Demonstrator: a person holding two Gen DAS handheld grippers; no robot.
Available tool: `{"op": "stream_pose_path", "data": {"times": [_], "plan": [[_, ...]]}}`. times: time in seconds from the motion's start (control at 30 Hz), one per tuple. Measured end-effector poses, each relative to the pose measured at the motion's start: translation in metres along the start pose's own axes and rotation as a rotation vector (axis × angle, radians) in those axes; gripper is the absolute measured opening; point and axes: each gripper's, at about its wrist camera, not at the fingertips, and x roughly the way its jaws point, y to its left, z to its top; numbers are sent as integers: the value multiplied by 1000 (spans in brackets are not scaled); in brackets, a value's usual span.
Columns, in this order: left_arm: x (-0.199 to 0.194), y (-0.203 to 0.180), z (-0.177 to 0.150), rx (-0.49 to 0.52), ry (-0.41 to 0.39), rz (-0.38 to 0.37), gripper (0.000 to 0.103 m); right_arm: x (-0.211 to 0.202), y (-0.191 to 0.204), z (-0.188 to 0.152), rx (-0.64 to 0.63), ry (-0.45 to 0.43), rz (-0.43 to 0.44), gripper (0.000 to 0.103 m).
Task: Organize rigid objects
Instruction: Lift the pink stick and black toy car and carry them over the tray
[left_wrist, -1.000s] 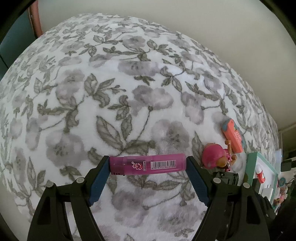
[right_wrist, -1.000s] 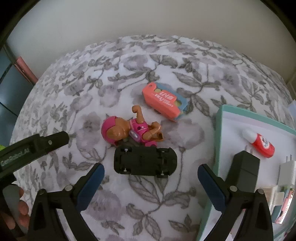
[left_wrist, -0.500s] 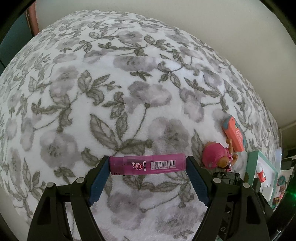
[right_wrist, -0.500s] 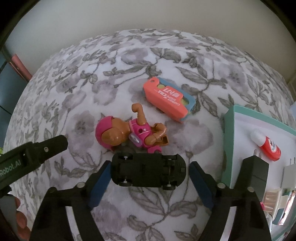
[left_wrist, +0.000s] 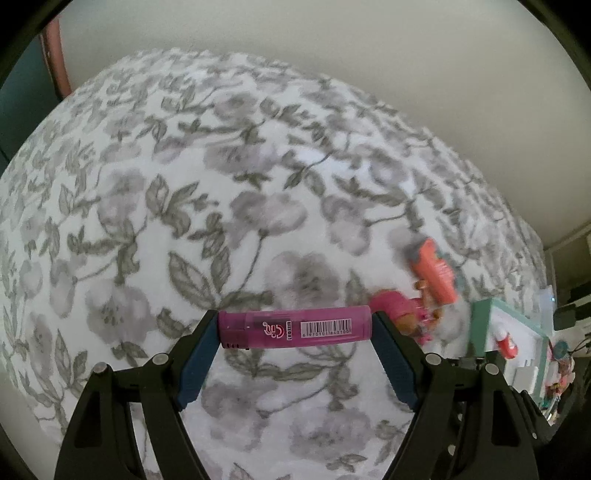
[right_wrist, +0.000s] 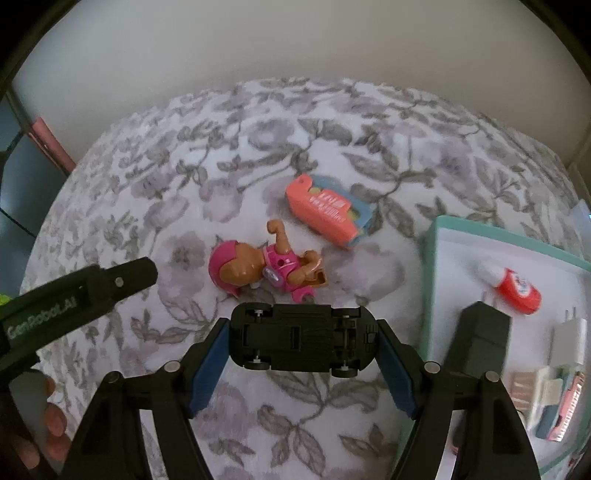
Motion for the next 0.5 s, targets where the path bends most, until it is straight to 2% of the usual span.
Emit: {"op": "stream_pose_path", "data": {"times": [0.33, 0.5], "plan": [[-43, -46, -3, 111, -103, -46, 82, -58, -40, -10, 84, -80, -23, 78], [-52, -92, -13, 250, -139, -19, 82, -77, -79, -20, 172, -85, -35, 78]]}}
